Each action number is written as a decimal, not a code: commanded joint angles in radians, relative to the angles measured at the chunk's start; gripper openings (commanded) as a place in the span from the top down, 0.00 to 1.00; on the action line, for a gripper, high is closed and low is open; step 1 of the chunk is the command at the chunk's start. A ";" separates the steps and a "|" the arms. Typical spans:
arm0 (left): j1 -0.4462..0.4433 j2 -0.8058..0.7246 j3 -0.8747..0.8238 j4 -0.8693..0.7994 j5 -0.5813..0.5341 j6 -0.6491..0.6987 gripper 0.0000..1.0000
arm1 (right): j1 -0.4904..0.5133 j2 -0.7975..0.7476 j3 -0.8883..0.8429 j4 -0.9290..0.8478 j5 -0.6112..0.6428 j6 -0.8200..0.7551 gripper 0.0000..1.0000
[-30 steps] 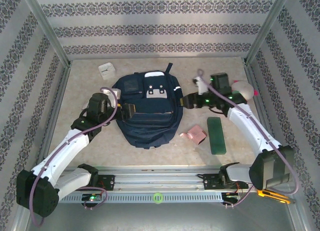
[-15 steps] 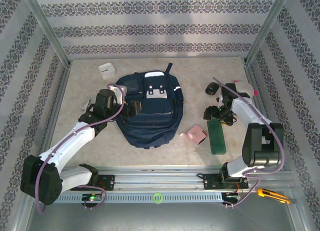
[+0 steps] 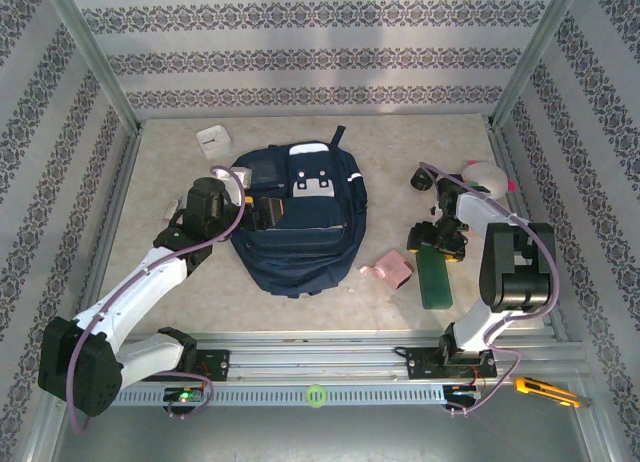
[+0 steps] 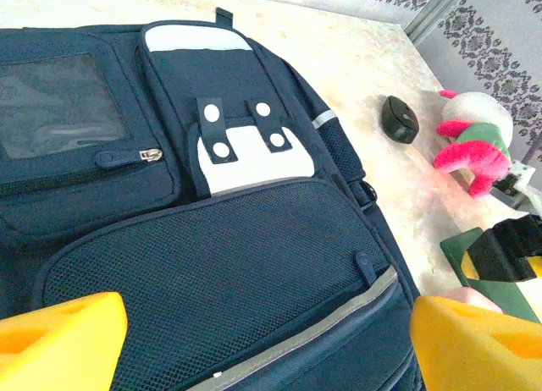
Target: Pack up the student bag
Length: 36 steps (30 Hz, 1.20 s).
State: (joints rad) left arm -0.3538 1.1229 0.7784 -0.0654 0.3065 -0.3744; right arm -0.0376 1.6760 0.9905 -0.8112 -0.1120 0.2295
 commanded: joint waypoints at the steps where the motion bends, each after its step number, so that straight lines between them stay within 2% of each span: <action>1: -0.011 0.010 0.021 0.038 0.003 0.006 0.14 | -0.008 0.040 0.024 -0.016 0.020 -0.012 0.16; 7: -0.011 0.038 0.046 0.028 0.038 0.019 0.14 | -0.008 0.076 0.031 -0.003 0.036 -0.019 0.20; 9: -0.013 0.029 0.060 0.019 0.134 0.276 0.15 | -0.008 0.080 0.024 0.032 0.057 -0.039 0.37; 11: -0.013 0.028 0.093 -0.025 0.133 0.403 0.16 | -0.008 0.048 0.018 0.050 0.051 -0.041 0.42; 15: -0.012 0.049 0.156 -0.126 0.217 0.612 0.15 | -0.008 -0.084 0.000 0.076 -0.019 -0.039 0.46; 19: -0.022 0.097 0.196 -0.237 0.369 0.797 0.15 | -0.008 -0.236 -0.023 0.107 -0.058 -0.043 0.48; 21: -0.031 0.129 0.215 -0.332 0.419 0.962 0.14 | -0.009 -0.302 -0.025 0.120 -0.076 -0.050 0.48; 24: -0.045 0.188 0.245 -0.411 0.375 1.106 0.14 | -0.008 -0.384 -0.032 0.148 -0.127 -0.063 0.48; 29: -0.120 0.288 0.304 -0.506 0.211 1.221 0.13 | -0.006 -0.532 -0.105 0.247 -0.199 -0.049 0.51; 36: -0.184 0.349 0.257 -0.317 0.051 1.177 0.11 | -0.005 -0.702 -0.208 0.346 -0.232 -0.021 0.52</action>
State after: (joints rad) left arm -0.5266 1.4639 1.0470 -0.4648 0.4492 0.7746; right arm -0.0376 1.0191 0.8005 -0.5407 -0.2977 0.1921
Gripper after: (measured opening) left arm 0.888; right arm 0.603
